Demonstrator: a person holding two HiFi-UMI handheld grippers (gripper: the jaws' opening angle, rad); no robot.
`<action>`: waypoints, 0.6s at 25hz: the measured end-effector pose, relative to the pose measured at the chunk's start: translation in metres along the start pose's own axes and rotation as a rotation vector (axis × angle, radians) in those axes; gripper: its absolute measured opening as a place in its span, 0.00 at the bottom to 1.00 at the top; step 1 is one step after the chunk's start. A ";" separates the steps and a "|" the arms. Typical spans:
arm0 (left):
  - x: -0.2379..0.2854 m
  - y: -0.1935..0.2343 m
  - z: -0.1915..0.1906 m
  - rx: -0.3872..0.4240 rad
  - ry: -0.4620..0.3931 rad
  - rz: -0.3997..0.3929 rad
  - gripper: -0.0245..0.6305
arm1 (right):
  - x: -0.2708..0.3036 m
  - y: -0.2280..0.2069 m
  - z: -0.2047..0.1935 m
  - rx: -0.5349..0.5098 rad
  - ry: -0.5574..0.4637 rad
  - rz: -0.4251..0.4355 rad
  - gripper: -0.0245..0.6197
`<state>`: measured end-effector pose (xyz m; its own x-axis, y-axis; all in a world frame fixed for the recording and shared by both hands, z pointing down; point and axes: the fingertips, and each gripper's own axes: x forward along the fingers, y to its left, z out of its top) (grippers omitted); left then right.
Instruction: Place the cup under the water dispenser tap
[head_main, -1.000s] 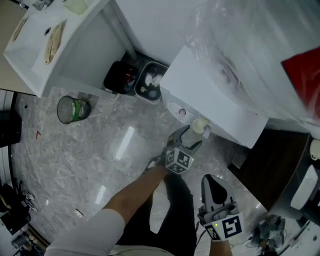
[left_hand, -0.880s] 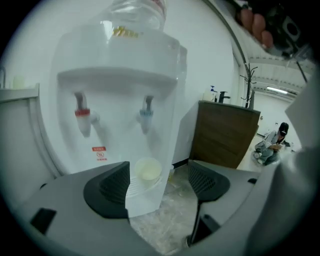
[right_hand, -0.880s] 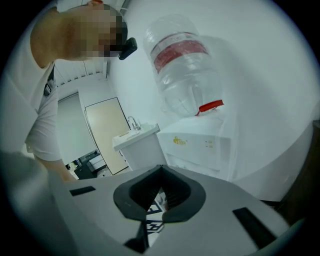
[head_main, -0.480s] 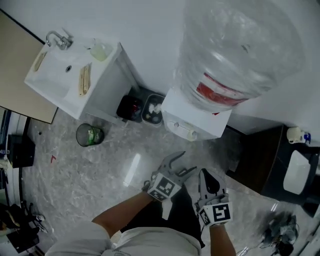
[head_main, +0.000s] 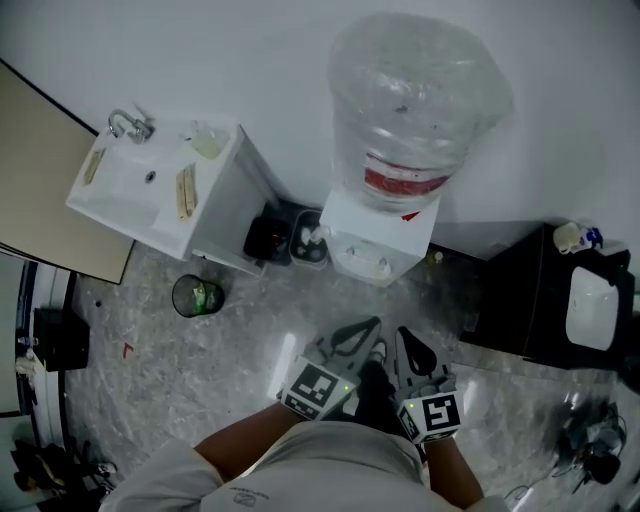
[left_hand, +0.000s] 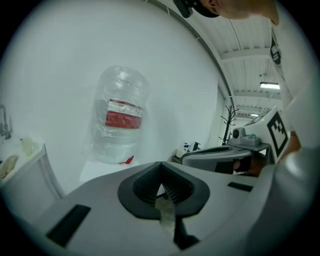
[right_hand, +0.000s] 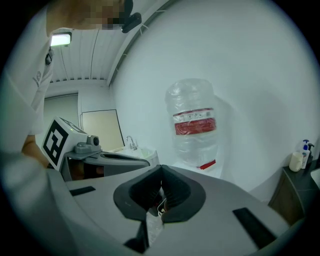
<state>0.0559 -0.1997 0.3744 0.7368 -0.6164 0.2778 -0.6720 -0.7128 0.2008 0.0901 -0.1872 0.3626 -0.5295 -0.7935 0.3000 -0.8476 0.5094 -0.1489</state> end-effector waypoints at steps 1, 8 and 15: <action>-0.004 -0.003 0.006 0.002 -0.003 0.002 0.04 | -0.002 0.003 0.005 -0.002 -0.007 -0.001 0.06; -0.022 -0.023 0.037 0.013 -0.018 0.001 0.04 | -0.019 0.020 0.019 -0.007 0.003 -0.011 0.06; -0.028 -0.032 0.047 0.025 -0.032 0.001 0.04 | -0.028 0.019 0.029 -0.019 -0.020 -0.036 0.06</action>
<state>0.0606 -0.1752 0.3160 0.7386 -0.6269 0.2478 -0.6708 -0.7202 0.1773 0.0874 -0.1652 0.3237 -0.4992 -0.8180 0.2858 -0.8655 0.4862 -0.1202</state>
